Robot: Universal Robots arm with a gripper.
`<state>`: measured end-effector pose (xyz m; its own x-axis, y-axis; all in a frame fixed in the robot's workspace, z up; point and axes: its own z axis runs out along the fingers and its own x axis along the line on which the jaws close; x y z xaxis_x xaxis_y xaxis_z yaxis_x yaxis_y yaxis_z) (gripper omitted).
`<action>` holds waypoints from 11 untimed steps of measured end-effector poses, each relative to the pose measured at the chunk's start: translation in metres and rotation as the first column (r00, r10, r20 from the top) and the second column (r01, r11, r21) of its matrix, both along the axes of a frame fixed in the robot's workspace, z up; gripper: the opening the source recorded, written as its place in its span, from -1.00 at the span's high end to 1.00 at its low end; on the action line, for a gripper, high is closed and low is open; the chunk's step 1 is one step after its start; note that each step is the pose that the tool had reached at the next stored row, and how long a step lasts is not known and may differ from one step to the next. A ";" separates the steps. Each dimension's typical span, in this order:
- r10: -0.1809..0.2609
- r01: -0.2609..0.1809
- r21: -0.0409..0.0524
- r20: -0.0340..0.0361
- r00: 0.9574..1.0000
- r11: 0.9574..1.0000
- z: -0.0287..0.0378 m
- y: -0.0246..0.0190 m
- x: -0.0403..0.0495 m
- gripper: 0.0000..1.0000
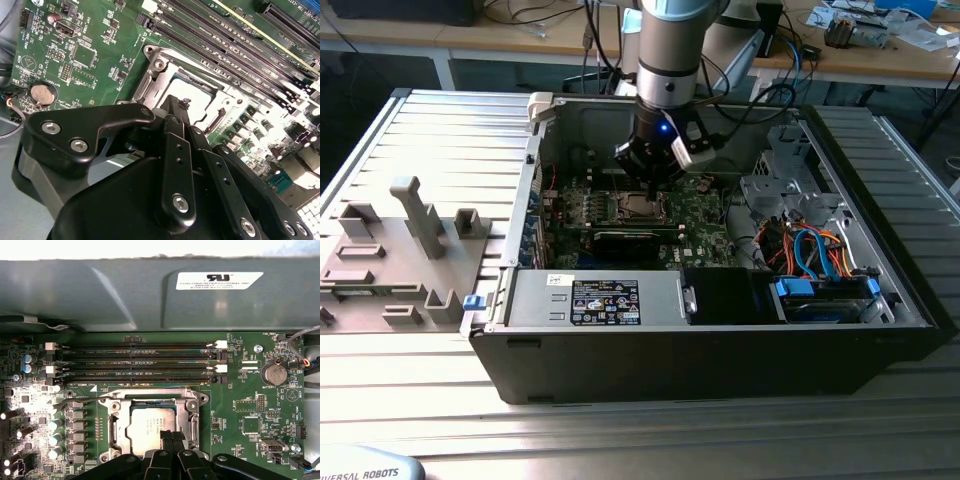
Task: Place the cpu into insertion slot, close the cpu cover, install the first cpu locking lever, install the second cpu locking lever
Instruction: 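Install the first cpu locking lever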
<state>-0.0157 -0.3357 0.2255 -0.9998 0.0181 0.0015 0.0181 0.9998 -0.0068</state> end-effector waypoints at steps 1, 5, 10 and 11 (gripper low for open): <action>0.000 0.000 0.000 0.000 1.000 1.000 0.0000 0.0000 -0.0003 0.79; 0.000 0.000 0.000 0.000 1.000 1.000 0.0000 0.0000 -0.0012 0.79; 0.000 0.000 0.000 0.000 1.000 1.000 0.0000 0.0000 -0.0028 0.79; 0.000 0.000 0.000 0.000 1.000 1.000 0.0000 0.0000 -0.0032 0.79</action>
